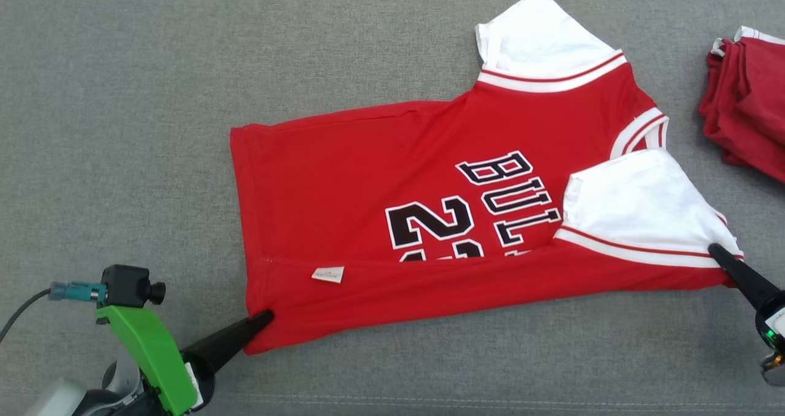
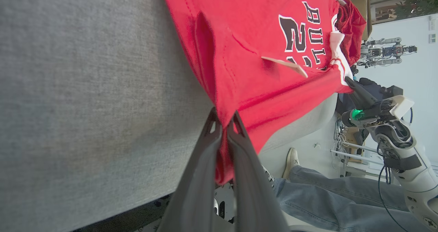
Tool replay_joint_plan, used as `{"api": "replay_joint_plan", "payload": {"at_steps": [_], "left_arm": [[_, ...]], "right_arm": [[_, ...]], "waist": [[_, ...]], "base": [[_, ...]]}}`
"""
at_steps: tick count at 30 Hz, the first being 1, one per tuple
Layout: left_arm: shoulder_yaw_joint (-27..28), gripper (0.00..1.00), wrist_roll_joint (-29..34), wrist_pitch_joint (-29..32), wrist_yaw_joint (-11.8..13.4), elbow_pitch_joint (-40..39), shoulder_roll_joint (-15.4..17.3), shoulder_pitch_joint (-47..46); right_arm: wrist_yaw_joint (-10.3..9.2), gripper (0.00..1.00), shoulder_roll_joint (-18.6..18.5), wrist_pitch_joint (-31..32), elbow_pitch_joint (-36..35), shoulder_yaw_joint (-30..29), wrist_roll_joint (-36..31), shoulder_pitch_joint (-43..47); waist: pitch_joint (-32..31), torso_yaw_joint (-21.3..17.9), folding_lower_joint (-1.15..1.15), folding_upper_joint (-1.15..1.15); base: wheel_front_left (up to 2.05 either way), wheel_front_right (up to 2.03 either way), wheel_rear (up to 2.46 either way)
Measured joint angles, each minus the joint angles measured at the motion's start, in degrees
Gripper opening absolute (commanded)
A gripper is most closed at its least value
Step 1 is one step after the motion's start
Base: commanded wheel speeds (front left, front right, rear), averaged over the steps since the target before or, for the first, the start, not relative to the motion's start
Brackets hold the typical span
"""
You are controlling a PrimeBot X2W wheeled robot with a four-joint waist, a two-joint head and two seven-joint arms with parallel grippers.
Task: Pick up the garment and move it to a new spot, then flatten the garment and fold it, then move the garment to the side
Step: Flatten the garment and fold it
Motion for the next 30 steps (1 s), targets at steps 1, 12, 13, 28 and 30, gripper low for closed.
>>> {"api": "replay_joint_plan", "payload": {"at_steps": [1, 12, 13, 28, 30], "left_arm": [[-0.01, 0.00, 0.00, 0.00, 0.00, -0.74, 0.45, 1.02], [-0.51, 1.00, 8.16, -3.50, 1.78, -1.43, 2.96, 2.88], [-0.23, 1.00, 9.06, -3.94, 2.12, -1.64, 3.81, 2.85], [1.42, 1.00, 22.08, -5.57, 5.70, -4.52, 3.94, -18.87], [0.03, 1.00, 22.15, -4.85, 6.19, -3.89, 2.21, -20.84]], "right_arm": [[0.00, 0.00, -0.45, 0.02, -0.43, -0.33, 0.15, 1.20], [-0.73, 1.00, -10.18, 2.24, -5.20, 1.67, -8.55, 4.05], [-0.78, 1.00, -11.51, 2.16, -6.21, 0.90, -9.59, 3.57], [-1.97, 1.00, -18.14, 5.21, -14.81, -4.10, -17.57, -26.46], [-2.01, 1.00, -17.88, 6.30, -14.22, -2.93, -19.41, -30.34]], "waist": [[-0.11, -0.06, 0.00, 0.00], [2.81, -0.10, 0.00, 0.00], [3.12, -0.13, 0.00, 0.00], [11.32, 0.66, 0.00, 0.00], [12.74, 1.04, 0.00, 0.00]], "base": [[0.00, 0.00, 0.00], [0.00, 0.00, 0.00], [0.00, 0.00, 0.00], [0.00, 0.00, 0.00], [0.00, 0.00, 0.00]]}}
